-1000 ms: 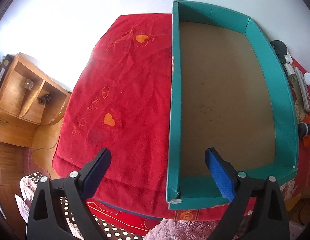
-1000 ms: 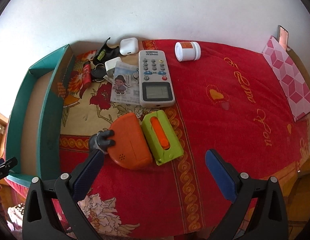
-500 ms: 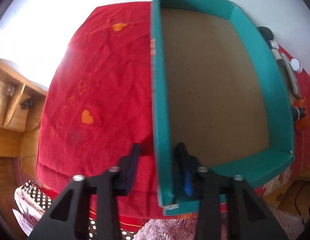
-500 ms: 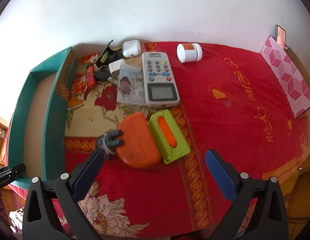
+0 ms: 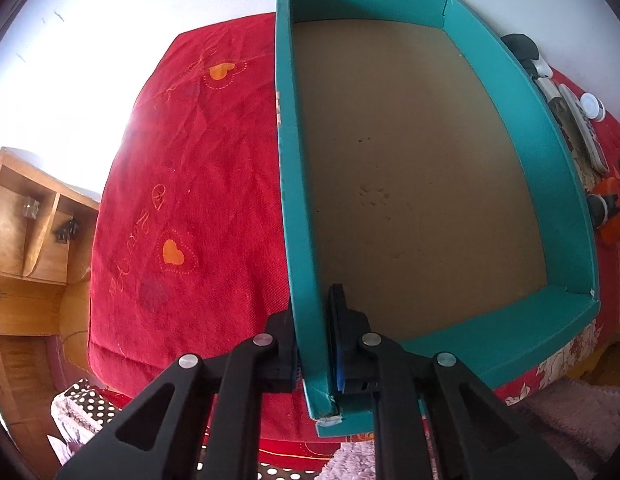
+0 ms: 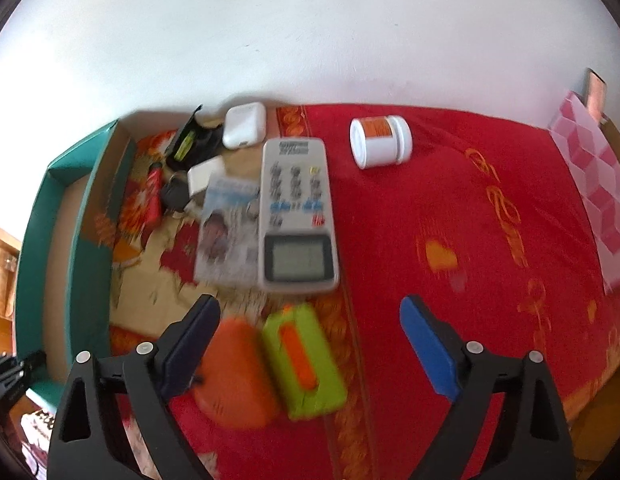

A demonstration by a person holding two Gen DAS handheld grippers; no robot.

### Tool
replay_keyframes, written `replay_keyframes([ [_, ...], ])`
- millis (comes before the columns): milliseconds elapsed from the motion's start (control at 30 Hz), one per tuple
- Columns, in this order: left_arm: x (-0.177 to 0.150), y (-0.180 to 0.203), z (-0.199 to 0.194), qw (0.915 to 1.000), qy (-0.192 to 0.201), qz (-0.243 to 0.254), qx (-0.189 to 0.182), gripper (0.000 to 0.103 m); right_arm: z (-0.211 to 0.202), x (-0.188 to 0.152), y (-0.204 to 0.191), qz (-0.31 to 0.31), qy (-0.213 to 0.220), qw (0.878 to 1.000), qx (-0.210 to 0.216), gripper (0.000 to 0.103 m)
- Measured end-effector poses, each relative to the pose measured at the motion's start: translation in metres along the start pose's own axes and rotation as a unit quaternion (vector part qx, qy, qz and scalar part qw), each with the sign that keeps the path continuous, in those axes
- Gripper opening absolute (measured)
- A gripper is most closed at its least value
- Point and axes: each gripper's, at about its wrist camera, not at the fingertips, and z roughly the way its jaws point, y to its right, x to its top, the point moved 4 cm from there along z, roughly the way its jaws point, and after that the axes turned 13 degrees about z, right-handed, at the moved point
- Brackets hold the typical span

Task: Organize objects
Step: 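Close the left gripper on the teal tray wall to hold it, then lower the right gripper around the white remote control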

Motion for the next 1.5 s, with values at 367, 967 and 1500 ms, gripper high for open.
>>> replay_keyframes([
  [367,0.005,0.009,-0.005,0.9991,-0.011,-0.019,0.037,0.015,0.054,0.041,-0.005,-0.021,-0.031,0.999,0.015,0.090],
  [967,0.015,0.026,-0.010,0.9989,-0.008,0.010,0.046,0.013,0.063,0.040,0.003,0.015,-0.030,0.999,-0.013,0.071],
  [1500,0.018,0.026,-0.015,0.9979,-0.001,0.046,0.045,0.010,0.064,0.036,0.005,0.002,-0.026,0.999,-0.048,0.064],
])
